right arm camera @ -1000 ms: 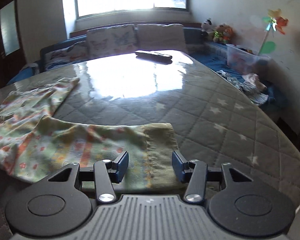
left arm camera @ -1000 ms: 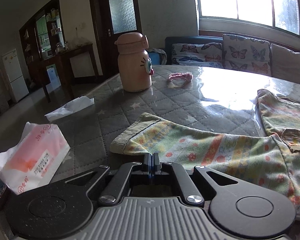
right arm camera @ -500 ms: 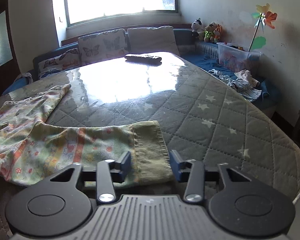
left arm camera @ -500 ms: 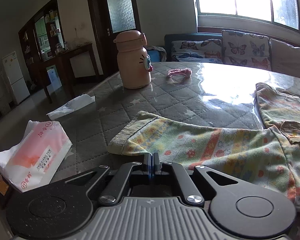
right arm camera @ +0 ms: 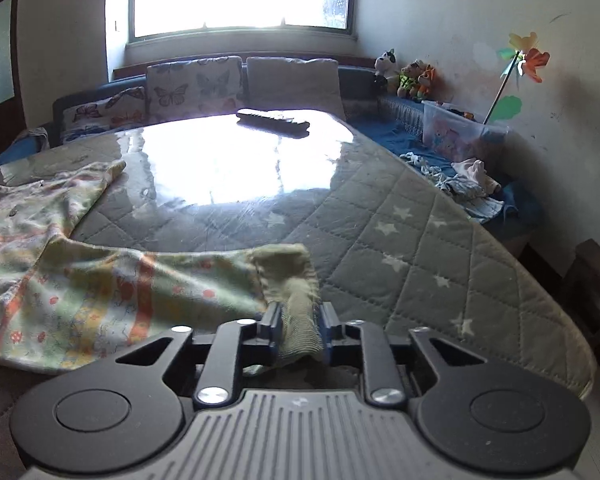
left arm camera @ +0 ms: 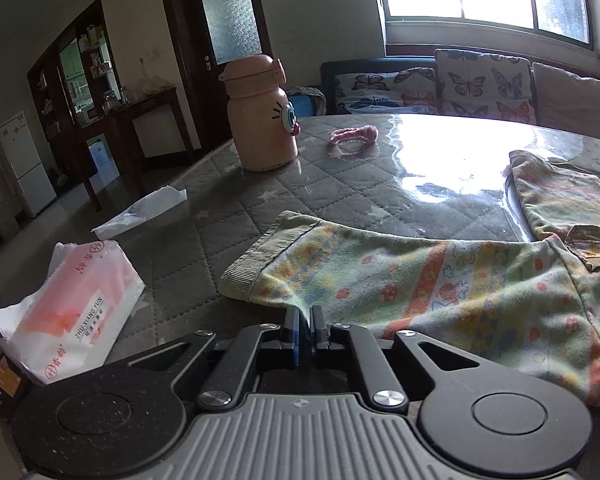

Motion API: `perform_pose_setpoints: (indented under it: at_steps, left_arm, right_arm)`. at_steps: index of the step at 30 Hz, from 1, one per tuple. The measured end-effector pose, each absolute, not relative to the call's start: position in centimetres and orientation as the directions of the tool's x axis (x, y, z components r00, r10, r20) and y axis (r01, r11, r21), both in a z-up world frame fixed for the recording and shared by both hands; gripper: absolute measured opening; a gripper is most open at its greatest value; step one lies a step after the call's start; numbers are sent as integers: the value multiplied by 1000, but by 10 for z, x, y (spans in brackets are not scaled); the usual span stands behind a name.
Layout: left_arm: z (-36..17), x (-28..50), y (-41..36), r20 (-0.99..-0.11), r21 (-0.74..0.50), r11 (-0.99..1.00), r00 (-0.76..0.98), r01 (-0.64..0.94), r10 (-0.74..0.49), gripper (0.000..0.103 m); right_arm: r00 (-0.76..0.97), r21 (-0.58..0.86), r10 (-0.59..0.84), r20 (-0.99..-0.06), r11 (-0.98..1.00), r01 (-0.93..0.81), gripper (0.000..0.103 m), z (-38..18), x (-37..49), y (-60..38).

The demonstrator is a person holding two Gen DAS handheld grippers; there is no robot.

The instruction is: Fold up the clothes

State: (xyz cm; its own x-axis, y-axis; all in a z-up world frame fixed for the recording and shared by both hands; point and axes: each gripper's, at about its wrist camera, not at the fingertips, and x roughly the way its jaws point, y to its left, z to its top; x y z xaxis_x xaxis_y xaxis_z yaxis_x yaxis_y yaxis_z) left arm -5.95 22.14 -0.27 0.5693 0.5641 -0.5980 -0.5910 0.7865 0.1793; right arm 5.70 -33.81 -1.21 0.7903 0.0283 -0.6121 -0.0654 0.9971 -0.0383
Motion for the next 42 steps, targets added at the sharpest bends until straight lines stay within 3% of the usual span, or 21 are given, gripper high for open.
perform_pose_setpoints:
  at_steps: [3, 6, 8, 13, 18, 23, 31, 42]
  left_arm:
    - [5, -66, 220, -582, 186, 782, 574, -595, 576, 10]
    - [15, -69, 209, -566, 166, 803, 612, -572, 553, 10]
    - [22, -69, 196, -553, 151, 831, 651, -535, 520, 10]
    - [25, -52, 156, -556, 108, 924, 748, -367, 362, 10]
    - [18, -29, 115, -575, 74, 978, 793, -196, 202, 10]
    - [8, -19, 81, -586, 80, 996, 806, -51, 88, 10]
    - [-5, -30, 62, -583, 144, 989, 811, 42, 50, 7]
    - [-11, -41, 52, -574, 177, 979, 818, 103, 18, 10]
  right_arm:
    - [795, -25, 72, -603, 994, -109, 26, 0, 53, -333]
    - [786, 4, 181, -592, 975, -221, 39, 12, 53, -312]
    - [772, 20, 255, -582, 954, -300, 39, 17, 54, -294]
    - [675, 60, 446, -587, 856, -514, 41, 17, 59, -232]
    - [594, 62, 541, -596, 768, -638, 42, 12, 61, -183]
    - [522, 57, 597, -609, 690, -722, 43, 4, 58, -139]
    - [457, 24, 592, -664, 627, -778, 43, -8, 50, -116]
    - [412, 15, 646, -643, 548, -836, 47, -3, 48, -77]
